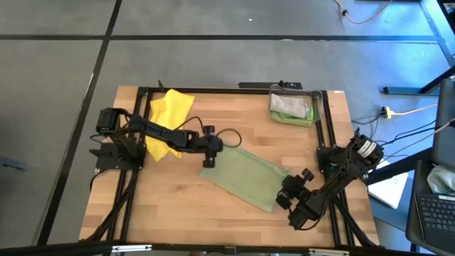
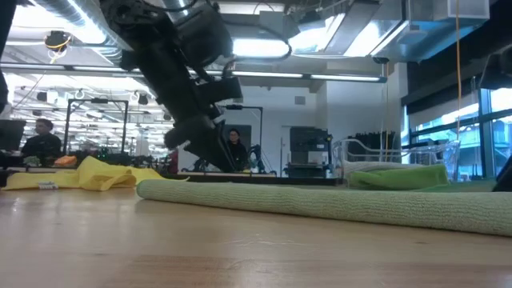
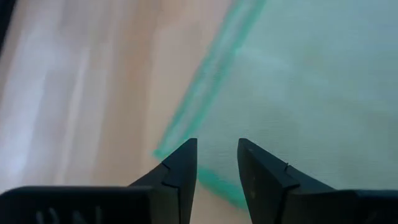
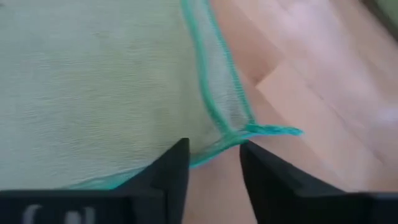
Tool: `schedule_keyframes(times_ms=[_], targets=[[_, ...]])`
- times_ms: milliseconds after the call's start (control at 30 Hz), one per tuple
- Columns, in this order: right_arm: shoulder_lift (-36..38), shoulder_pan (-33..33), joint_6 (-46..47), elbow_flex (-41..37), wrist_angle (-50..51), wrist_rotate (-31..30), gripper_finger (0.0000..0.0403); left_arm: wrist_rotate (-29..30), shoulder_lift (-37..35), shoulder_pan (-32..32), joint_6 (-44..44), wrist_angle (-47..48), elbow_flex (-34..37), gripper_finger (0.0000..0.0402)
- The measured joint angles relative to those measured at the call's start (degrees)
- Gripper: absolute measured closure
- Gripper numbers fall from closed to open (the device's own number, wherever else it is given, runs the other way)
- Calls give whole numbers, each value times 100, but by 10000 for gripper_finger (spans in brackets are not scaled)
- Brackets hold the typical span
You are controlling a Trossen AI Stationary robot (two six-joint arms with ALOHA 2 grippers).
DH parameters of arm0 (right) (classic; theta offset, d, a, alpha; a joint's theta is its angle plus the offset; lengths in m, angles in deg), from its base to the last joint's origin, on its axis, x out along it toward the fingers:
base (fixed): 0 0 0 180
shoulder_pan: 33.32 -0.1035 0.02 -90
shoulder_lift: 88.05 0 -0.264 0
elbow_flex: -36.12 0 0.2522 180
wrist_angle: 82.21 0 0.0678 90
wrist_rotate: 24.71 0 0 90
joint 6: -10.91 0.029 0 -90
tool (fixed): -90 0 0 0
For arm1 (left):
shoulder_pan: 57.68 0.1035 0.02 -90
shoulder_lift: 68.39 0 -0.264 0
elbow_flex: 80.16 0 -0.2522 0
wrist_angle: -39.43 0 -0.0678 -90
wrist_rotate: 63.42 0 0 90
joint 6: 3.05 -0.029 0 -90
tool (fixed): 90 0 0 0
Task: Fold microfiber towels
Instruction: Fold the light green cloth
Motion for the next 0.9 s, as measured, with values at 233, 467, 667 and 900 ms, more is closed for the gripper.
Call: schedule_keyframes(times_ms=[233,467,667,900], targets=[[0,2,72,150,503,129,185,504,-2,-739,79,-9,0,294],[0,1,86,400,969,505,173,862,-7,-1220,253,-9,0,294],[0,-39,16,797,1154,356,193,872,-7,-1447,381,-19,0,294],[0,-266,-1434,1446,825,-462,217,725,-9,-1887,767,-86,-61,294]])
